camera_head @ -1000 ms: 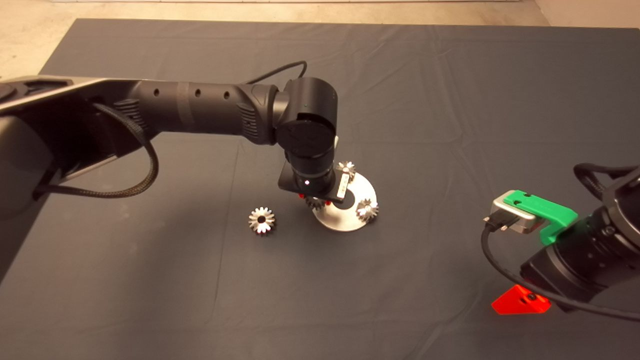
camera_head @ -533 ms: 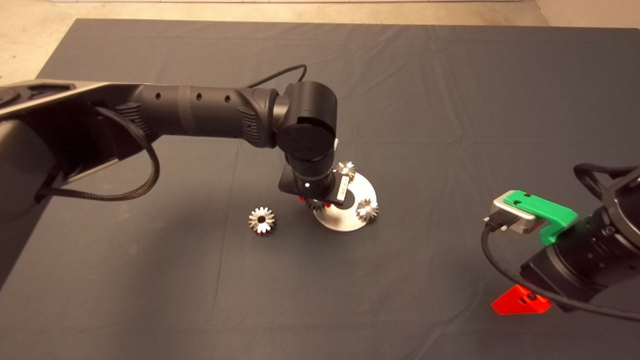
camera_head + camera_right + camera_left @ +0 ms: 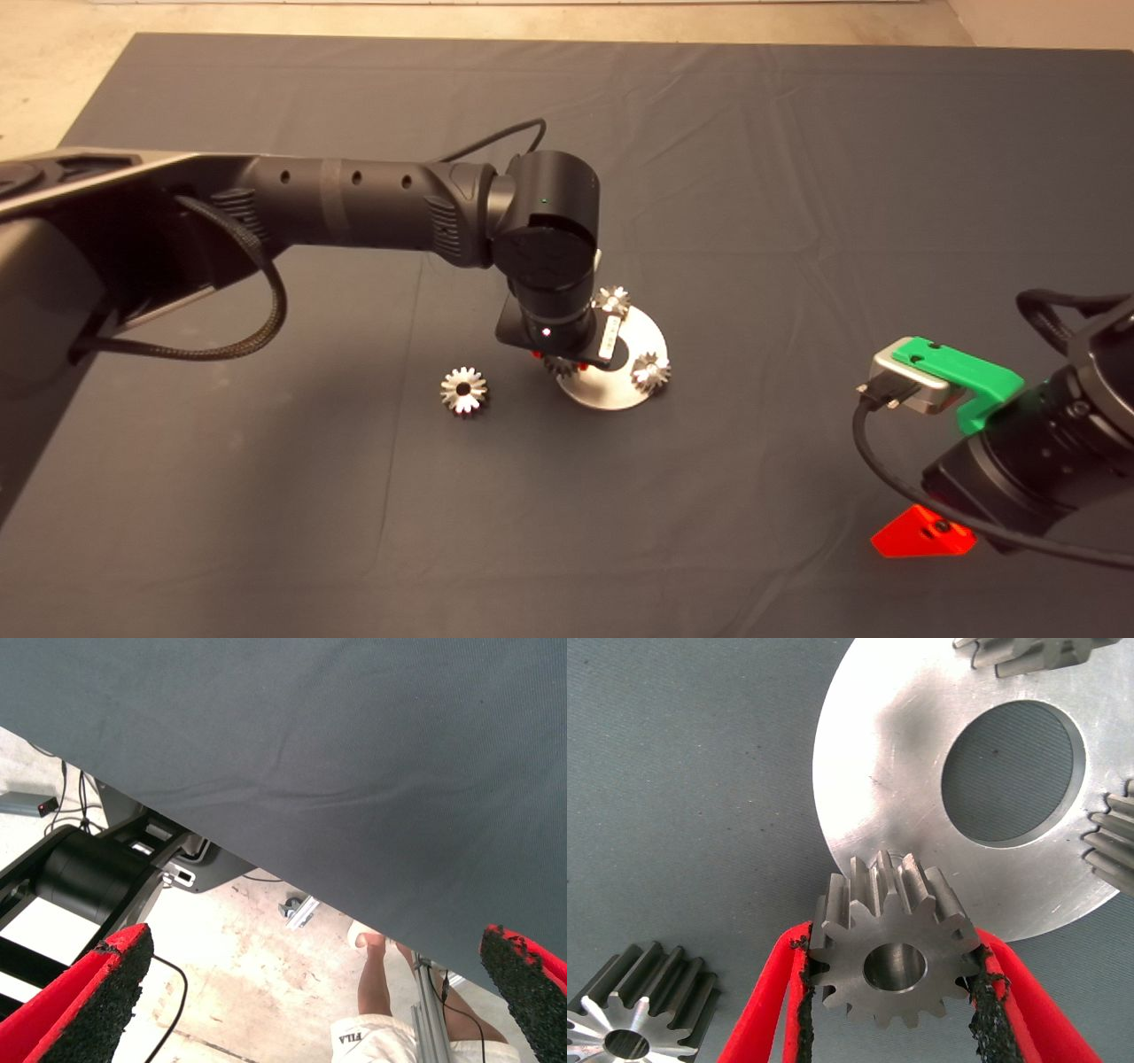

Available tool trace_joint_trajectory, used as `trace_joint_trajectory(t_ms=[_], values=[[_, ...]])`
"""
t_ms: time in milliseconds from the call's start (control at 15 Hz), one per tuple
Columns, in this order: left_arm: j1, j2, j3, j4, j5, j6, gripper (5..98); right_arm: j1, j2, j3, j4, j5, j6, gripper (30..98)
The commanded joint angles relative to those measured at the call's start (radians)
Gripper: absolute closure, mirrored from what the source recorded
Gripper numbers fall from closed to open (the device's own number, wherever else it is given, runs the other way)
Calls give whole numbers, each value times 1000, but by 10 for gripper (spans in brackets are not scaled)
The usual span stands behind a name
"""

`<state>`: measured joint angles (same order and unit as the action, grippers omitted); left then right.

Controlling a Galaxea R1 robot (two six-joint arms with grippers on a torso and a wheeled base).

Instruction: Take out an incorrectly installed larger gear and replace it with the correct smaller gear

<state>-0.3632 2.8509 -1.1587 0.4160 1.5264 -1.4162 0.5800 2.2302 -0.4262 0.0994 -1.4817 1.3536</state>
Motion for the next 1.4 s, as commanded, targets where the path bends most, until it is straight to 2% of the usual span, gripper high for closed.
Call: trace_joint_trajectory(t_ms=[0,533,1333], values=[[-13,5,-6,16,60,3,683,24,-5,3,36,3,-5,308],[-13,15,-38,15,58,19,683,24,-5,5,36,3,-5,308],[-13,6,-30,15,57,16,683,24,-5,5,36,3,-5,308]])
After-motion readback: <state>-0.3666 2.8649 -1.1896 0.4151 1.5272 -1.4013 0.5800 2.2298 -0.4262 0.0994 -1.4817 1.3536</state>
